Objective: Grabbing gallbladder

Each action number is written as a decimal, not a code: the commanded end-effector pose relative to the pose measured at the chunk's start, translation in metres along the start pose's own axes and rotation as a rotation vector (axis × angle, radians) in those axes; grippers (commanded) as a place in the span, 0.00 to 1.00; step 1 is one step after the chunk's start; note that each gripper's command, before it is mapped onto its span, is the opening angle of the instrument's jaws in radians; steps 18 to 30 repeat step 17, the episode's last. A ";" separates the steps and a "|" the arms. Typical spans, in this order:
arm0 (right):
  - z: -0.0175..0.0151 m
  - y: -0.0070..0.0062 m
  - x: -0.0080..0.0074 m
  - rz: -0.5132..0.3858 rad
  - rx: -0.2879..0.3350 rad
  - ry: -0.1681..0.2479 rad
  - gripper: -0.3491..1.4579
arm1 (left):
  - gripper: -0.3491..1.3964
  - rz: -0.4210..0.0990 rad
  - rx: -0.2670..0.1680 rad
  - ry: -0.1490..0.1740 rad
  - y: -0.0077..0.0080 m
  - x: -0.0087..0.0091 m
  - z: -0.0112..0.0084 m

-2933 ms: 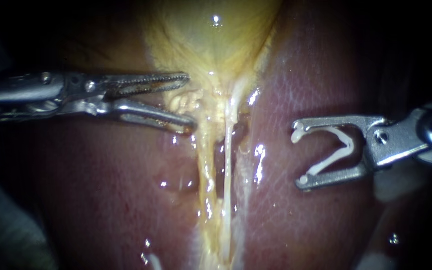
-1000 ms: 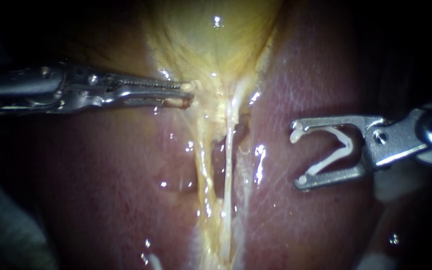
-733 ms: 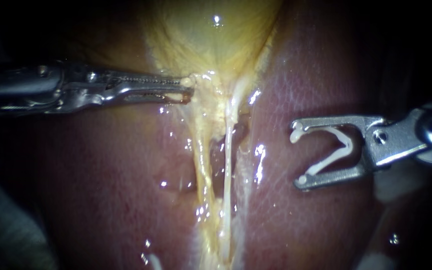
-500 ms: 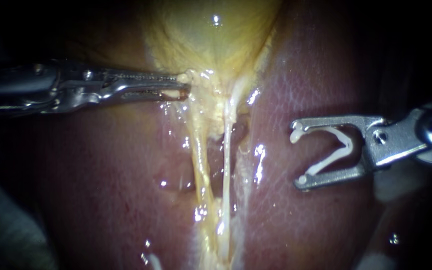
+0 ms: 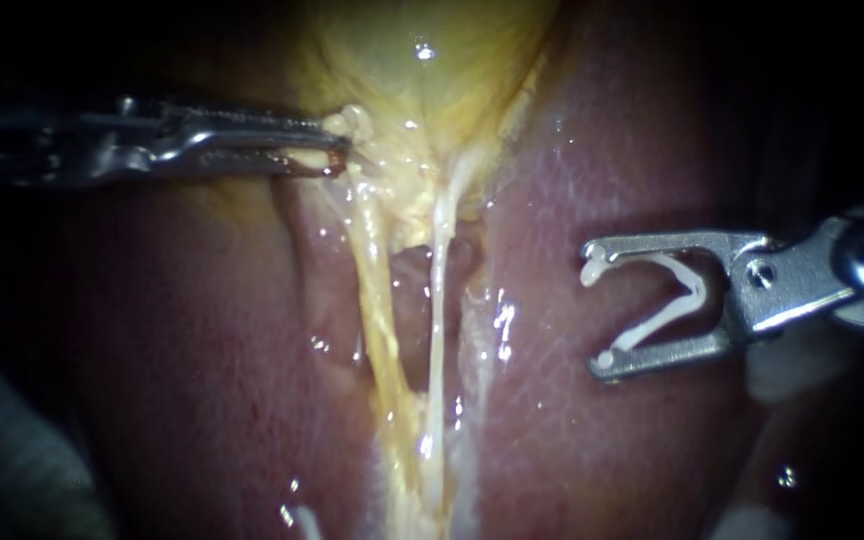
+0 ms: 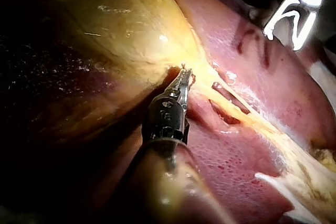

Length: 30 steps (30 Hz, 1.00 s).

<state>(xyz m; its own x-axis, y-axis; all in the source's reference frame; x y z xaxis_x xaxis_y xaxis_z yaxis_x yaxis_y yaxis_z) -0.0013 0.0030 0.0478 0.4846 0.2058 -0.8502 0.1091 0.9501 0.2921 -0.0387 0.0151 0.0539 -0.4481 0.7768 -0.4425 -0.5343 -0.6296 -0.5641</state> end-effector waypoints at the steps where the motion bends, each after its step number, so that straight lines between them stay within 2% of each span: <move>1: 0.0000 0.0000 0.0000 0.000 0.000 0.000 0.47 | 0.00 -0.001 -0.005 0.000 -0.0001 0.0002 -0.0004; 6: 0.0000 0.0000 0.0000 0.000 0.000 0.000 0.47 | 0.00 -0.005 -0.012 -0.003 -0.0003 0.0009 -0.0016; 30: 0.0000 0.0000 0.0000 0.000 0.000 0.000 0.47 | 0.00 -0.006 -0.007 -0.001 0.0000 0.0008 -0.0011</move>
